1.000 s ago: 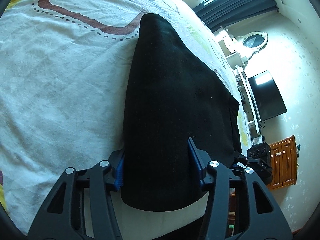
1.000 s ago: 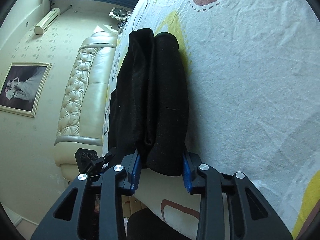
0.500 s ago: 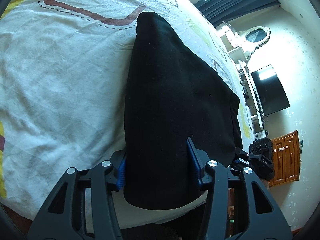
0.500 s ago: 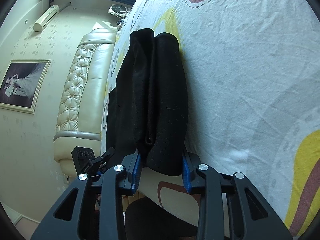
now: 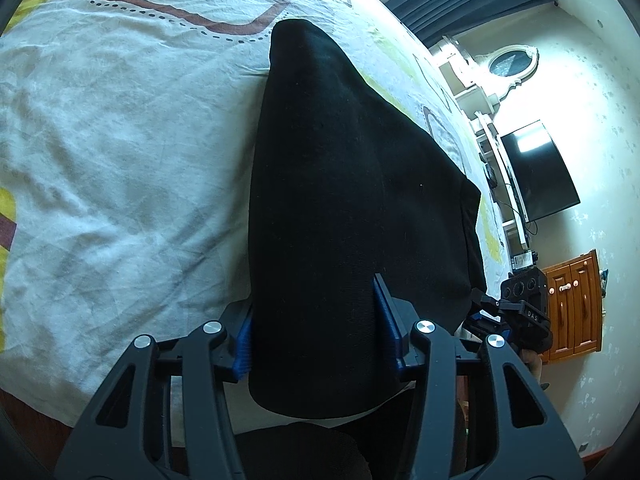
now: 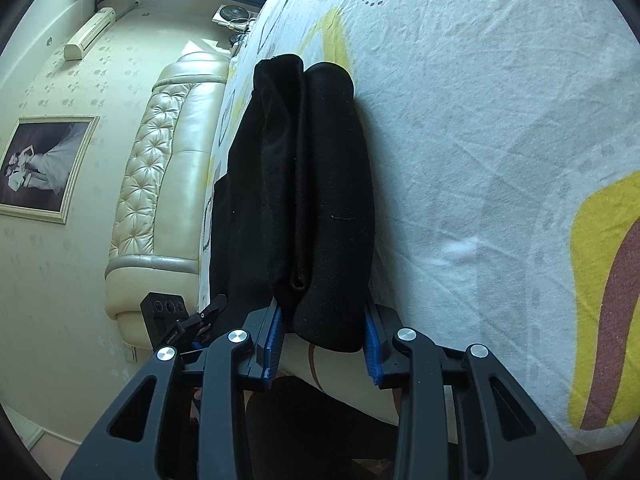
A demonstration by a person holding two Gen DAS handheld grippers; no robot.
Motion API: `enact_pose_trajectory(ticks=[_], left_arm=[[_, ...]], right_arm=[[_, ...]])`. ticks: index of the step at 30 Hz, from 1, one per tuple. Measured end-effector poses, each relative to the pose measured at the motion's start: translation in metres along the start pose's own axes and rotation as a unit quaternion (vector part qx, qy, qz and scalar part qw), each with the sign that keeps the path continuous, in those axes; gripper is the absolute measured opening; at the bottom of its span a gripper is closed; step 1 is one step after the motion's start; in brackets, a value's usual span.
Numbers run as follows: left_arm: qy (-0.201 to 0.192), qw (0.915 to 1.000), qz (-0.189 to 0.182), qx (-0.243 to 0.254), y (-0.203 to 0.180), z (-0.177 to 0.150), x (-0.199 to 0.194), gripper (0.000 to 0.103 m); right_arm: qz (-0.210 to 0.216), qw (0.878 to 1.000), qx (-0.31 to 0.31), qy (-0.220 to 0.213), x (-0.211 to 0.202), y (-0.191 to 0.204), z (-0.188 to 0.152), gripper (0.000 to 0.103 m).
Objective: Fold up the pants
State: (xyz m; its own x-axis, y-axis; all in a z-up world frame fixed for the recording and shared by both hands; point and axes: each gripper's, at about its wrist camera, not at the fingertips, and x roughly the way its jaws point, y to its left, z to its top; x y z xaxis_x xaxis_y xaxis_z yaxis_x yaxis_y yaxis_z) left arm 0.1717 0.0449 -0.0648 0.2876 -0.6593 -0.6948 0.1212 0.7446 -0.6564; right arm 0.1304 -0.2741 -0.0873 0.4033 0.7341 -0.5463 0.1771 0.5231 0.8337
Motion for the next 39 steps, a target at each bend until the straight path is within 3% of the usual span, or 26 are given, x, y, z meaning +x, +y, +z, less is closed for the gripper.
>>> enact_pose_trajectory(ticks=[31, 39], left_arm=[[0.0, 0.9999, -0.011, 0.003, 0.005, 0.0, 0.006, 0.053], [-0.001, 0.9997, -0.025, -0.003, 0.007, 0.0, 0.006, 0.064]], right_arm=[[0.01, 1.0, 0.011, -0.002, -0.004, -0.012, 0.0, 0.036], [0.023, 1.0, 0.019, -0.007, -0.006, -0.013, -0.001, 0.041]])
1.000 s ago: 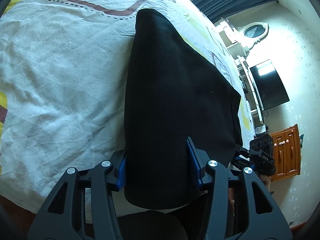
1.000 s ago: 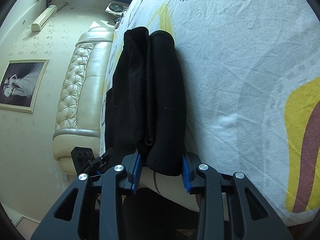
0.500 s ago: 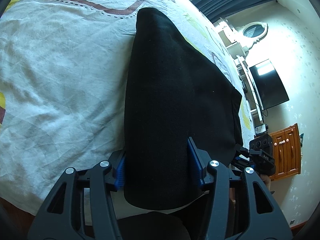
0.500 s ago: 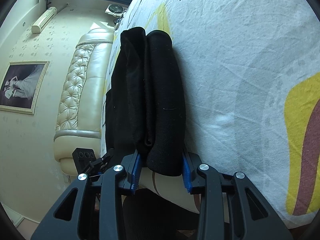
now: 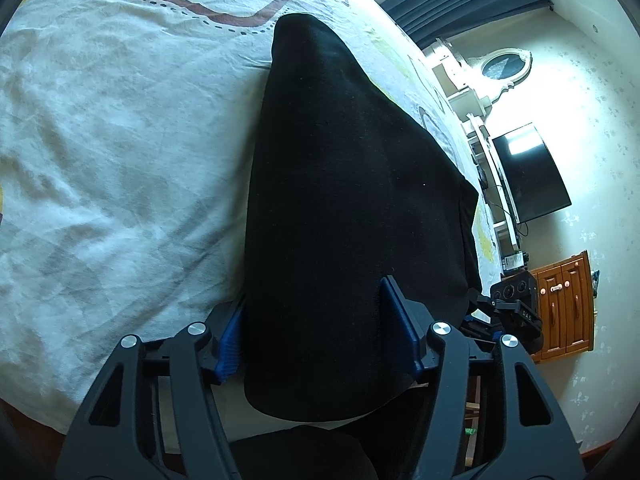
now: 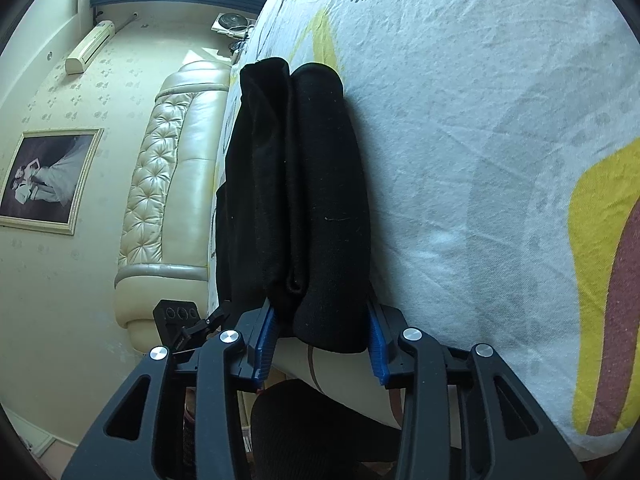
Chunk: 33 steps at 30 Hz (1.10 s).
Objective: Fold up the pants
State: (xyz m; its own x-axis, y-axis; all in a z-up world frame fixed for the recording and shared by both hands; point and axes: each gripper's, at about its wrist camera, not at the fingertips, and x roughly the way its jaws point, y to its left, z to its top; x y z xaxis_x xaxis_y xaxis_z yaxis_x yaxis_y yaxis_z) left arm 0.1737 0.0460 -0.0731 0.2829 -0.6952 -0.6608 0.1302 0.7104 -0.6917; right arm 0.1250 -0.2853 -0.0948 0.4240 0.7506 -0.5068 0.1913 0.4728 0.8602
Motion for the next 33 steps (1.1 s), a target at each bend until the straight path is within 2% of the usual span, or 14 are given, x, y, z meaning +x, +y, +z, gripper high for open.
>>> enact_pose_trajectory(ticks=[2, 6, 9, 12, 16, 19, 22, 25, 26, 29, 33], left_arm=[[0.001, 1.0, -0.004, 0.001, -0.001, 0.0, 0.0, 0.068], [0.004, 0.9998, -0.003, 0.022, -0.008, -0.003, 0.001, 0.082], [0.009, 0.9984, 0.021, 0.053, -0.019, -0.006, 0.004, 0.09], [0.009, 0.995, 0.056, 0.082, -0.03, -0.011, 0.007, 0.092], [-0.002, 0.9921, 0.091, 0.086, -0.037, -0.018, 0.003, 0.092], [-0.012, 0.9896, 0.115, 0.086, -0.041, -0.022, -0.003, 0.092], [-0.029, 0.9827, 0.15, 0.105, -0.051, -0.028, -0.01, 0.092], [-0.046, 0.9716, 0.187, 0.138, -0.063, -0.038, -0.017, 0.092], [-0.052, 0.9678, 0.197, 0.147, -0.069, -0.041, -0.019, 0.092], [-0.074, 0.9588, 0.222, 0.161, -0.081, -0.048, -0.027, 0.092], [-0.112, 0.9568, 0.226, 0.145, -0.09, -0.06, -0.039, 0.092]], right_arm=[[0.005, 1.0, 0.003, -0.003, -0.001, -0.001, 0.0, 0.042], [0.012, 1.0, 0.008, -0.004, -0.003, -0.001, 0.0, 0.045], [0.012, 1.0, 0.011, -0.006, -0.005, -0.001, 0.0, 0.047], [0.004, 1.0, 0.01, -0.01, -0.01, 0.001, -0.002, 0.052], [-0.028, 0.999, -0.005, -0.02, -0.018, 0.008, -0.008, 0.061], [-0.076, 0.996, -0.024, -0.037, -0.026, 0.014, -0.014, 0.066], [-0.149, 0.985, -0.058, -0.062, -0.031, 0.028, -0.023, 0.067], [-0.241, 0.961, -0.103, -0.088, -0.032, 0.044, -0.038, 0.07], [-0.259, 0.954, -0.115, -0.094, -0.032, 0.047, -0.043, 0.071], [-0.29, 0.942, -0.14, -0.098, -0.025, 0.059, -0.057, 0.073], [-0.306, 0.93, -0.174, -0.105, -0.009, 0.072, -0.074, 0.073]])
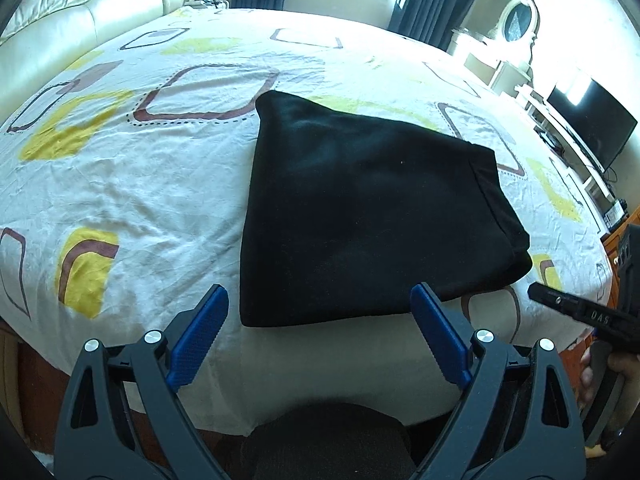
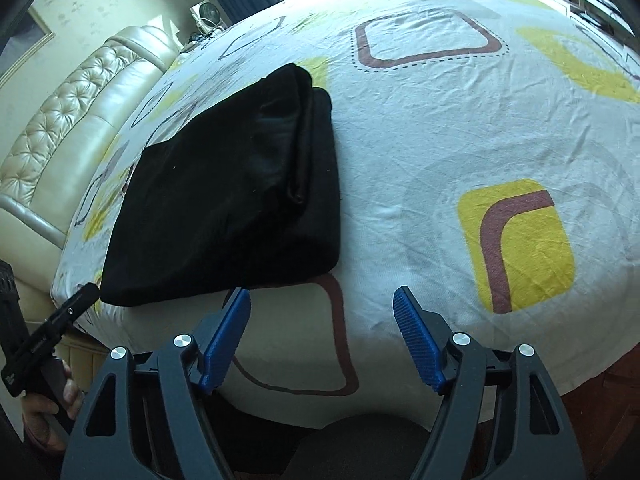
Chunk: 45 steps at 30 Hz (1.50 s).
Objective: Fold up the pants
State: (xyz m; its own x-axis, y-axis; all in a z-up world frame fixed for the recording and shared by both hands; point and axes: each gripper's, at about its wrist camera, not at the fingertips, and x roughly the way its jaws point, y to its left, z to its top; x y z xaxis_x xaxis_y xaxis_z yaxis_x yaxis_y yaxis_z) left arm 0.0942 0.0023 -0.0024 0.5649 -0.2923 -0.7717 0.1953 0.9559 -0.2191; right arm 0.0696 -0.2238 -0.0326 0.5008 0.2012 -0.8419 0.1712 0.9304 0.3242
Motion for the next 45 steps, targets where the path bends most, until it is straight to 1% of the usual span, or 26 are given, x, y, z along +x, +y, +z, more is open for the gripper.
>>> enact_pose_trajectory(ticks=[3, 6, 8, 15, 20, 32, 38, 45], left_arm=[[-0.017, 0.9997, 0.004, -0.017, -0.003, -0.004, -0.009, 0.092], [-0.02, 0.9996, 0.012, -0.016, -0.007, -0.006, -0.011, 0.093], [-0.021, 0.9996, 0.011, -0.013, -0.008, -0.008, -0.011, 0.093], [-0.017, 0.9996, 0.021, -0.001, -0.012, -0.013, -0.004, 0.093], [-0.012, 0.9997, 0.02, 0.0, -0.015, -0.015, -0.001, 0.093], [-0.011, 0.9996, 0.025, 0.008, -0.02, -0.018, 0.001, 0.093], [-0.013, 0.9995, 0.027, 0.012, -0.021, -0.018, 0.001, 0.093], [-0.014, 0.9994, 0.029, 0.013, -0.021, -0.018, 0.001, 0.093]], right_arm=[[-0.01, 0.999, -0.03, -0.011, 0.001, 0.02, -0.007, 0.073], [-0.016, 0.998, -0.051, -0.018, 0.002, 0.029, -0.011, 0.073], [-0.02, 0.998, -0.058, -0.019, 0.004, 0.034, -0.013, 0.073], [-0.029, 0.998, -0.059, -0.021, 0.008, 0.033, -0.017, 0.073], [-0.033, 0.996, -0.078, -0.029, 0.008, 0.039, -0.016, 0.073], [-0.032, 0.996, -0.076, -0.024, 0.012, 0.04, -0.017, 0.073], [-0.03, 0.997, -0.063, -0.017, 0.014, 0.035, -0.017, 0.073], [-0.031, 0.997, -0.067, -0.013, 0.016, 0.036, -0.018, 0.073]])
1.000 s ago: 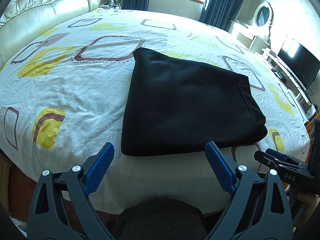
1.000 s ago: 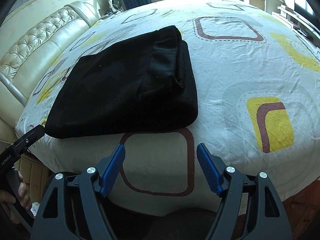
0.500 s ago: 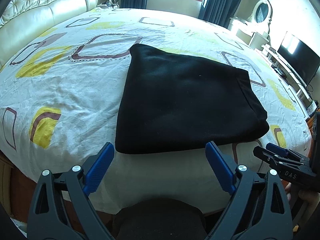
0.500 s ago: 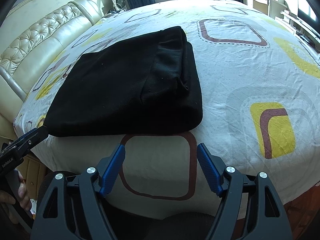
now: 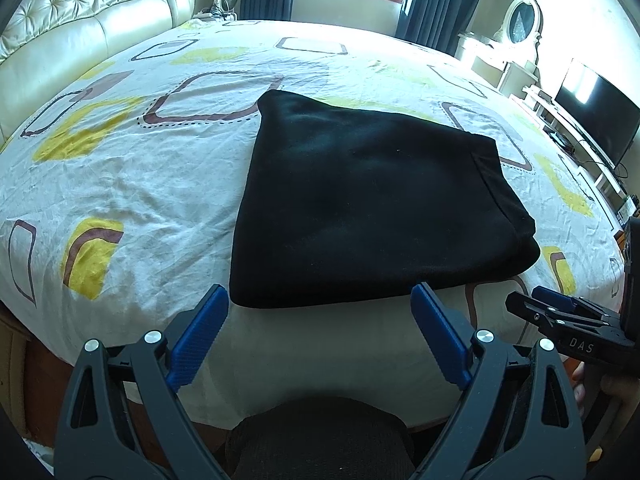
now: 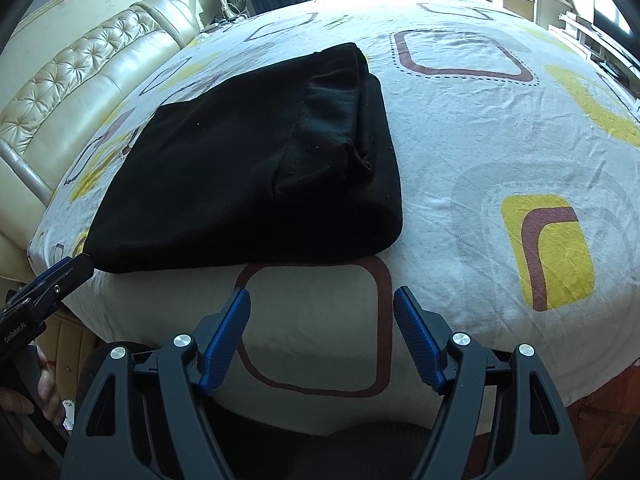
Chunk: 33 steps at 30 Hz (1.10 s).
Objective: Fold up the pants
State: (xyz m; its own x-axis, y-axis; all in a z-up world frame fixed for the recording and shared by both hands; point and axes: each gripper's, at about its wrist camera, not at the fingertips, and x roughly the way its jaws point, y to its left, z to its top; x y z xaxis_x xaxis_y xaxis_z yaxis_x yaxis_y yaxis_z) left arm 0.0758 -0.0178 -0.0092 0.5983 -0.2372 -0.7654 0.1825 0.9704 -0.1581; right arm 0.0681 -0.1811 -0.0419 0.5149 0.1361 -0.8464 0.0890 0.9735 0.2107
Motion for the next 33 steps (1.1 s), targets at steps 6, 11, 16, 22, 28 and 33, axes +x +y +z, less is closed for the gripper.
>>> enact_pose_trajectory(ticks=[6, 11, 16, 22, 28, 33], left_arm=[[-0.001, 1.0, 0.004, 0.006, -0.0025, 0.001, -0.0015, 0.093], [0.0, 0.9998, 0.012, 0.013, -0.0049, 0.001, -0.0015, 0.093], [-0.003, 0.9994, 0.029, 0.018, -0.0058, 0.0025, -0.0022, 0.093], [-0.005, 0.9991, 0.035, 0.023, -0.0069, 0.0031, -0.0033, 0.093], [-0.01, 0.999, 0.037, 0.023, -0.0088, 0.0029, -0.0063, 0.093], [-0.011, 0.9992, 0.035, 0.018, -0.0086, 0.0033, -0.0076, 0.094]], right_arm=[[0.002, 1.0, -0.001, 0.004, 0.0021, 0.002, -0.0008, 0.073], [0.002, 1.0, -0.001, 0.006, 0.0032, 0.0033, -0.0013, 0.073], [0.002, 1.0, -0.002, 0.007, 0.0038, 0.0041, -0.0015, 0.073], [0.002, 1.0, -0.005, 0.009, 0.0044, 0.0068, -0.0037, 0.073], [0.003, 1.0, -0.005, 0.01, 0.0047, 0.0074, -0.0036, 0.073], [0.003, 1.0, -0.007, 0.012, 0.0058, 0.0083, -0.0038, 0.073]])
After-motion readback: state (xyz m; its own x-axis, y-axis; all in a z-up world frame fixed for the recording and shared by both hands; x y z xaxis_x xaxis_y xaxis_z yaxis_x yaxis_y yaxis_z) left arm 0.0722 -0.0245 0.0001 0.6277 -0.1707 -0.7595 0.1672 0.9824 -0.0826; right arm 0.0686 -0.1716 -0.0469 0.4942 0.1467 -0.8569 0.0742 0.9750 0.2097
